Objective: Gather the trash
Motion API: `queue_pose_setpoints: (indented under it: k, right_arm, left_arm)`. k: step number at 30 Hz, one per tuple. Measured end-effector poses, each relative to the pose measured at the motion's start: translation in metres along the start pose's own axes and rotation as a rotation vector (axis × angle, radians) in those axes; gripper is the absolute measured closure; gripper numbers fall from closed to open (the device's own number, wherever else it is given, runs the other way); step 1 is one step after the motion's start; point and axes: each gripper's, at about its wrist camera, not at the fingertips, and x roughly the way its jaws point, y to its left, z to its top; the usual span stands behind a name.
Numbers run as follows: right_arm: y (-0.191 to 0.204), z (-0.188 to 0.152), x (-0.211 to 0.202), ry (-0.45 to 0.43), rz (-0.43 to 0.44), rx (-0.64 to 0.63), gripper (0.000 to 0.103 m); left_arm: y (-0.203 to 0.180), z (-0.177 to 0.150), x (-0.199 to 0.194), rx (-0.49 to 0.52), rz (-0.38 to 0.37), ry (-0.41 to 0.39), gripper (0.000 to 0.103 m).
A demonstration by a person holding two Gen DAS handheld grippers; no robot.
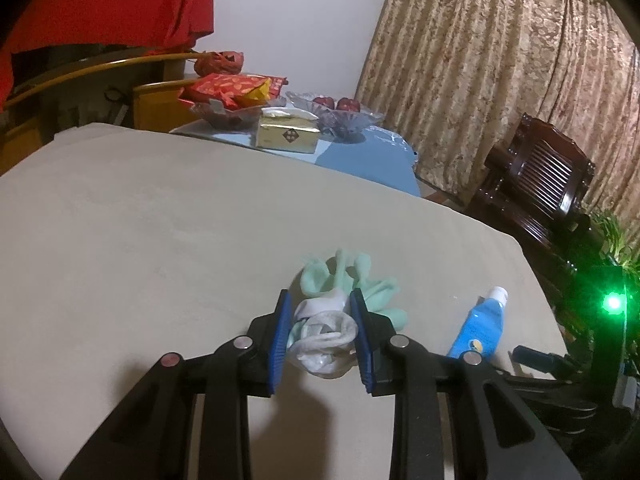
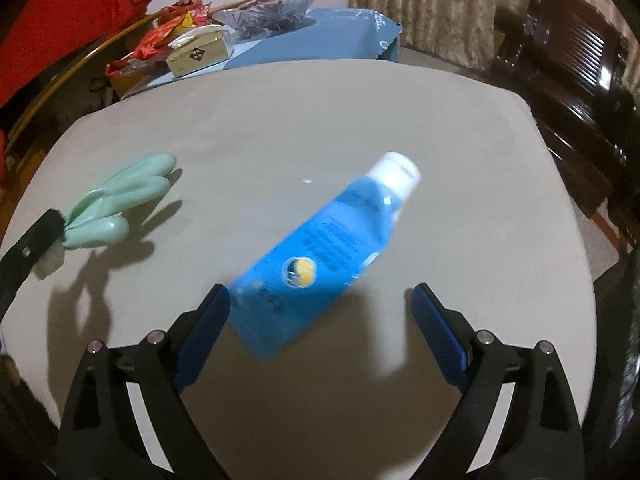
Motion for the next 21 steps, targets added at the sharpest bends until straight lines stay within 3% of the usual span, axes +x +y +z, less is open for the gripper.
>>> queue_pose_setpoints:
  k: [9, 17, 19, 21]
  right_arm:
    - [0.021, 0.003, 0.012, -0.014, -0.145, -0.026, 0.01]
    - [-0.017, -0.01, -0.007, 0.021, -0.286, -0.042, 0.01]
    - [-0.03, -0.011, -0.012, 0.02, -0.274, -0.014, 0.01]
    - [-0.038, -0.01, -0.015, 0.003, -0.196, 0.013, 0.01]
  left_arm:
    - [0.018, 0.002, 0.005, -0.005, 0.023, 0.005, 0.074]
    - [0.011, -0.002, 0.009, -0.018, -0.016, 0.02, 0.074]
    - [0.007, -0.004, 0.011, -0.017, -0.025, 0.026, 0.074]
    - [0.004, -0.005, 0.013, -0.017, -0.031, 0.031, 0.073]
